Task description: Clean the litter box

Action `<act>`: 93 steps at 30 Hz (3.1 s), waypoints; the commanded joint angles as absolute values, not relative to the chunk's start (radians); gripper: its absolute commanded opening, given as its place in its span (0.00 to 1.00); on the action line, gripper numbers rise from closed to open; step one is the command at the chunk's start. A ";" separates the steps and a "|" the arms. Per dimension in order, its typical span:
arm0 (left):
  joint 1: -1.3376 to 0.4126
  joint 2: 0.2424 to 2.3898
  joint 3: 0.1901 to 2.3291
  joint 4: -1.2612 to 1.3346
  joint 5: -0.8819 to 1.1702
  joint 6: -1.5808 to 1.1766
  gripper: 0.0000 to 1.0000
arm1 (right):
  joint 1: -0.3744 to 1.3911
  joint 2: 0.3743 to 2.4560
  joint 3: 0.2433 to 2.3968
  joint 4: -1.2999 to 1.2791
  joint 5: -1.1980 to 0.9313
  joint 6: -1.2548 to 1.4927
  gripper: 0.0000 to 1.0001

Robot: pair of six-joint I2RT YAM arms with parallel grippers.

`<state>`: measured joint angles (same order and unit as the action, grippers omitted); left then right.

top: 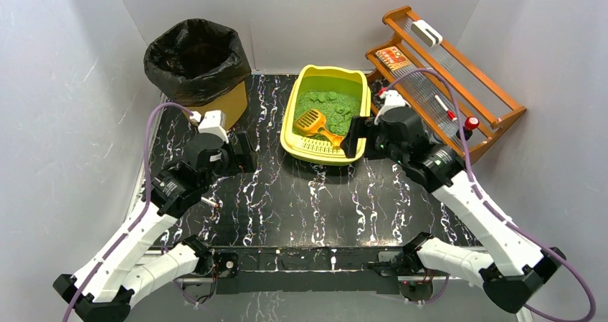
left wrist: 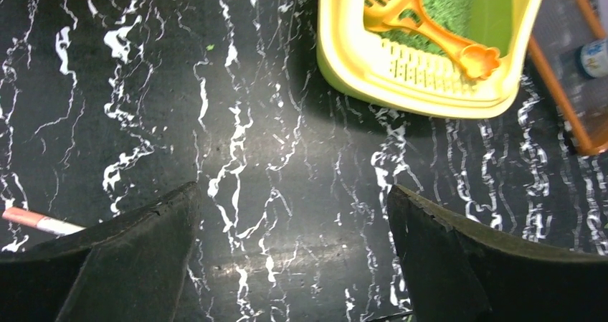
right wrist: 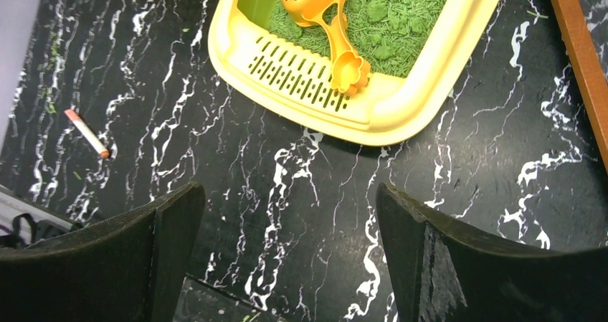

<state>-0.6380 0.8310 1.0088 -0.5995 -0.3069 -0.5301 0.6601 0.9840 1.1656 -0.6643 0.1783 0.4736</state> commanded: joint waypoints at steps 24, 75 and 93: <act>-0.643 0.739 0.765 -0.480 -0.361 -0.464 0.98 | 0.540 1.650 1.443 -0.497 0.079 0.139 0.58; -0.642 0.805 1.030 -0.678 -0.381 -1.006 0.89 | 0.480 1.443 1.286 -0.402 -0.050 0.131 0.00; -0.643 1.053 1.022 -0.215 -0.079 -1.240 0.78 | 0.755 1.206 1.143 -0.125 -0.014 0.258 0.00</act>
<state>-0.6384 1.0210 1.0126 -0.3866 -0.1375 -1.2270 0.6952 1.2037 1.1198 -0.2150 -0.0303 0.2161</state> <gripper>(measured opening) 0.756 0.124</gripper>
